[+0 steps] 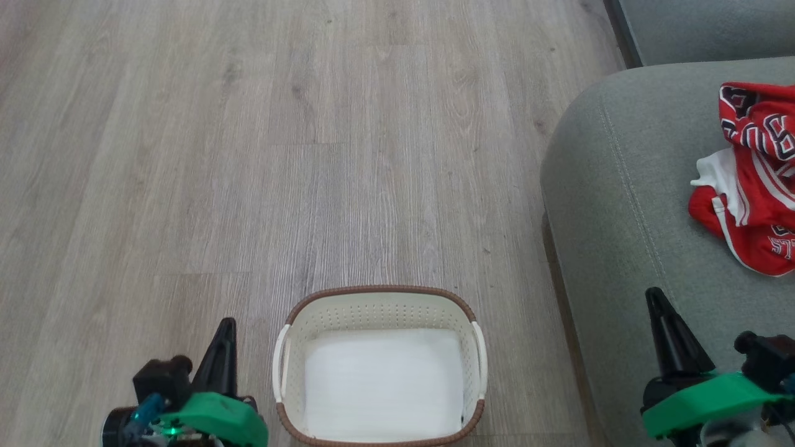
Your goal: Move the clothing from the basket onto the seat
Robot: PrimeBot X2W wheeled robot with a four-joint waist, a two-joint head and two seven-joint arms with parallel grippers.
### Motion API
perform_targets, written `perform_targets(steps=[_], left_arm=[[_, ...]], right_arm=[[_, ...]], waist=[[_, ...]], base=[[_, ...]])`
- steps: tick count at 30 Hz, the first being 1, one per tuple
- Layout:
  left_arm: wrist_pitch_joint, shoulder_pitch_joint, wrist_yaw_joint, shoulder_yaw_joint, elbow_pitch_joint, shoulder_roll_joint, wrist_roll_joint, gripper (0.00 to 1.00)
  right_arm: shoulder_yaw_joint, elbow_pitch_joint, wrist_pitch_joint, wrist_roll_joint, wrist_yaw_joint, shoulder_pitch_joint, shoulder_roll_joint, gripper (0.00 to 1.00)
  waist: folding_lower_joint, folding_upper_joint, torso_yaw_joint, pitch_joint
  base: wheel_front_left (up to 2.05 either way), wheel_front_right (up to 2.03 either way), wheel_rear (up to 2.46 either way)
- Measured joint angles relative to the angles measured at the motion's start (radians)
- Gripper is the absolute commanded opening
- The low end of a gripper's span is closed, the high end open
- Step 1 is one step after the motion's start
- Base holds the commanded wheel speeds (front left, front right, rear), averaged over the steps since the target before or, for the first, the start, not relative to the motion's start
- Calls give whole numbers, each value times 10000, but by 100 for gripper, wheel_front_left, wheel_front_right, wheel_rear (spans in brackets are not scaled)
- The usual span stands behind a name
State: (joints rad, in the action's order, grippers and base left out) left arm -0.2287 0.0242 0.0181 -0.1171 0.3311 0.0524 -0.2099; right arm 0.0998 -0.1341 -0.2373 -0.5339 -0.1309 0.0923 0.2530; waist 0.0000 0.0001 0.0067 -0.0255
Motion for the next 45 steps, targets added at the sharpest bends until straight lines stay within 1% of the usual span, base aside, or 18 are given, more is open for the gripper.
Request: perform_targets(steps=[8,10,45], left_arm=[[251,-1,12,61,-13,-2,-945,0],[267,-1,82,84,-17,-4,-1170,0],[1233,-218,355,671,-155,-33,-5120,0]], right_arm=[[-117,-63,190,-746,0,-12,-117,0],[-157,-88,288,-938,0,-19,-151,0],[-732,-499,1206,-4019,0,-438,-673,0]], waist=[[0,0,-4,16],[0,0,-6,20],[0,0,-25,84]], base=[[0,0,0],[0,0,0],[0,0,0]])
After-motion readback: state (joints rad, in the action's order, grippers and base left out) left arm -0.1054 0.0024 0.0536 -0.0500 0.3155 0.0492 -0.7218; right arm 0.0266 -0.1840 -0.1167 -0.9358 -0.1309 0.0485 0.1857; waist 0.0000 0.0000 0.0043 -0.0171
